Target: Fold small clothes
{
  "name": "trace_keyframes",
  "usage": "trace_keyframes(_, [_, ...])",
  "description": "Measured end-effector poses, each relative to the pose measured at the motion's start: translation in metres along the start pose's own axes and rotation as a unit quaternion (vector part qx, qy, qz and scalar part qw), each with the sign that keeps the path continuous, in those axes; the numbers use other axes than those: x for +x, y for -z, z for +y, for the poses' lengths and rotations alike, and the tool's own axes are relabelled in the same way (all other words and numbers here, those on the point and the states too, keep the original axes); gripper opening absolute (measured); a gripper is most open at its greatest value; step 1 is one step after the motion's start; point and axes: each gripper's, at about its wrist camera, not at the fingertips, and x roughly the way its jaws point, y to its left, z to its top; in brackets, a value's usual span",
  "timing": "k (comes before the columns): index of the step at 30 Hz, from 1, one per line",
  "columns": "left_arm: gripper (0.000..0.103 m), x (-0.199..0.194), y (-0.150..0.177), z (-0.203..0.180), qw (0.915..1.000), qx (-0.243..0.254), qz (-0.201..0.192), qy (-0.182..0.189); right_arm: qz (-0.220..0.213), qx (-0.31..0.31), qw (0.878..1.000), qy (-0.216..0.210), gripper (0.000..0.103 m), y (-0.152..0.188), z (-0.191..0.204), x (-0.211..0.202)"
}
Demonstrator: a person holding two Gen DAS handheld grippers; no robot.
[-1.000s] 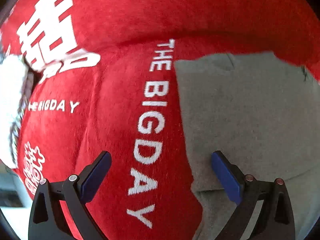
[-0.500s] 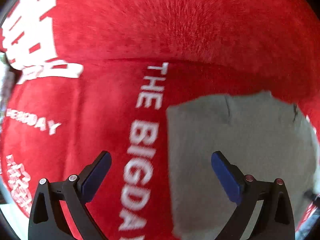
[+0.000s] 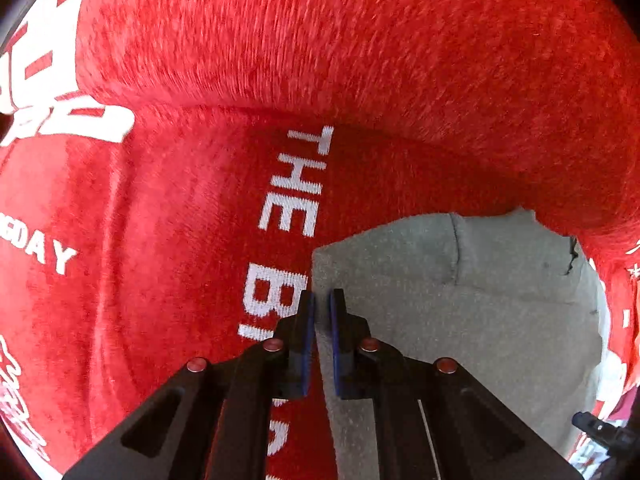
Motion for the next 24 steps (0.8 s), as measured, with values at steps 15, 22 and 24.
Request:
trace_keyframes(15, [0.103,-0.099,0.096,-0.023,0.9971,-0.003,-0.041,-0.063,0.036,-0.064,0.997,0.014,0.052,0.011,0.067,0.014])
trace_keyframes(22, [0.103,-0.116,0.128,-0.022,0.9962,-0.029,-0.040,-0.071,0.049,-0.112,0.991,0.048,0.077,0.020,0.102,0.023])
trace_keyframes(24, [0.103,-0.119,0.130,-0.013,0.9948,-0.052,-0.043,-0.076,0.049,-0.127,0.989,0.061,0.079,0.023,0.110,0.025])
